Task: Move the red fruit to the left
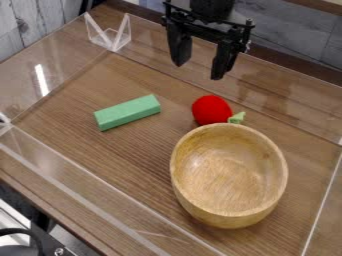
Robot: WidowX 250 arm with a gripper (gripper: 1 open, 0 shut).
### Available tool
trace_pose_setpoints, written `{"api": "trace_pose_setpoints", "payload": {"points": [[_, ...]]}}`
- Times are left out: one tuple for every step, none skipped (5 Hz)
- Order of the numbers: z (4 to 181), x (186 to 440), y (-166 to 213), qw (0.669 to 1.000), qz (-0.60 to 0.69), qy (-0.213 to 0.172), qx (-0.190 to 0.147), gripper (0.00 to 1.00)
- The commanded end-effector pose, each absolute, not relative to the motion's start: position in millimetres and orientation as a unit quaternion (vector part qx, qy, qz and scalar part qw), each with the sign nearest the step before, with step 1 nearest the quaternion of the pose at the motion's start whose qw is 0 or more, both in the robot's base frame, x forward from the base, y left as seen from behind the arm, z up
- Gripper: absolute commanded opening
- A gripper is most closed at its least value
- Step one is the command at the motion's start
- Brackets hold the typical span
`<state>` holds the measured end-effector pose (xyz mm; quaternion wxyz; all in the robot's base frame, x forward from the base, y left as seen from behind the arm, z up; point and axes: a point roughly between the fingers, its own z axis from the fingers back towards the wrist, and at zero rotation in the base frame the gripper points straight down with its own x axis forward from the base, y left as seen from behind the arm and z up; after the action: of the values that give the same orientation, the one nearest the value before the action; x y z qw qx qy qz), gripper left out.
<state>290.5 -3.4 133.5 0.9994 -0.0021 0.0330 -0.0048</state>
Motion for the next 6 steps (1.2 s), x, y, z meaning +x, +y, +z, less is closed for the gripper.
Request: {"api": "trace_pose_setpoints", "payload": {"points": [[113.6,291,-12,0.999,-0.006,0.032,-0.002,1.0],[90.4,296,-15,0.999,-0.021,0.033,0.0,1.0],[76.9,305,-12,0.998,-0.06,0.017,0.002,1.0],[75.8,319,-14,0.998,-0.064,0.007,0.005,1.0],[74.0,329,-17,0.998,-0.069,0.003,0.007,1.0],[66.4,334,-10,0.999,-0.053,-0.003,0.008,1.0]]}}
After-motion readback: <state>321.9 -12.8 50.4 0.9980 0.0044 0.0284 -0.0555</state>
